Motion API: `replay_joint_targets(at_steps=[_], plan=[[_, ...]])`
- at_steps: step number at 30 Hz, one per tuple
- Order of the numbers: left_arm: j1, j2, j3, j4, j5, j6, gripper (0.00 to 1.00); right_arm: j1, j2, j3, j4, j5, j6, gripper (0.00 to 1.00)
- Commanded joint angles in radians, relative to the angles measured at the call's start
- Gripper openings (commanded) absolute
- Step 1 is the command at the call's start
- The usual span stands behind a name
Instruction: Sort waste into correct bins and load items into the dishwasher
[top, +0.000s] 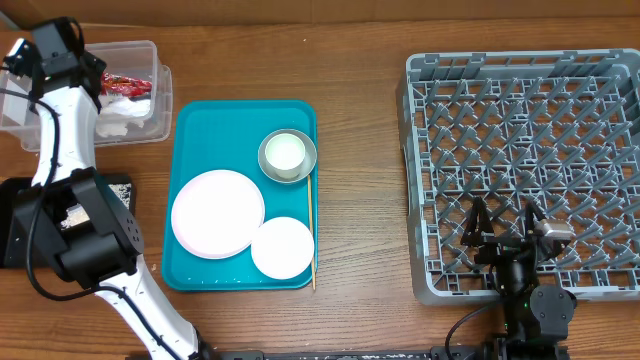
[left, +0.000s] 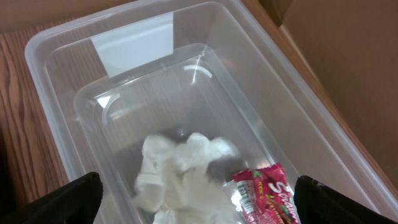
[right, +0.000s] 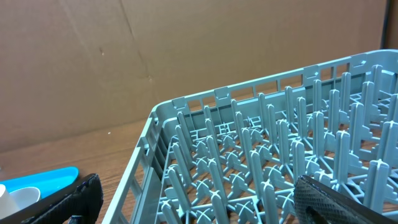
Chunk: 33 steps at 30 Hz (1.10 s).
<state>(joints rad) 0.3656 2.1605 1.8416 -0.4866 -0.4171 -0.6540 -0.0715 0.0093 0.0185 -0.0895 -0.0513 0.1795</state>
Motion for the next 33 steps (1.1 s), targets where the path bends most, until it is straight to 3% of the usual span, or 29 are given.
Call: replay_joint_targets(at_steps=[1, 7, 9, 10, 12, 18, 23, 33], plan=[[0.001, -0.031, -0.001, -0.01, 0.082, 0.004, 1.0, -0.003, -0.006, -0.01, 0.008, 0.006, -0.005, 1.0], [-0.012, -0.137, -0.001, -0.078, 0.201, 0.003, 1.0, -0.003, -0.006, -0.01, 0.008, 0.006, -0.005, 1.0], [-0.015, -0.189, -0.001, -0.094, 0.251, 0.0, 0.89, -0.003, -0.006, -0.01, 0.008, 0.006, -0.005, 1.0], [-0.015, -0.214, -0.001, -0.096, 0.261, -0.005, 0.89, -0.003, -0.006, -0.01, 0.008, 0.006, -0.005, 1.0], [-0.014, -0.264, -0.001, -0.1, 0.258, -0.011, 0.99, -0.003, -0.006, -0.01, 0.008, 0.006, -0.005, 1.0], [0.017, -0.385, -0.001, -0.179, 0.09, -0.01, 1.0, -0.003, -0.006, -0.01, 0.008, 0.006, -0.005, 1.0], [0.051, -0.392, -0.002, -0.274, -0.211, 0.027, 1.0, -0.003, -0.006, -0.01, 0.008, 0.006, -0.004, 1.0], [0.06, -0.388, -0.002, -0.419, -0.211, 0.027, 1.0, -0.003, -0.006, -0.01, 0.009, 0.005, 0.004, 1.0]])
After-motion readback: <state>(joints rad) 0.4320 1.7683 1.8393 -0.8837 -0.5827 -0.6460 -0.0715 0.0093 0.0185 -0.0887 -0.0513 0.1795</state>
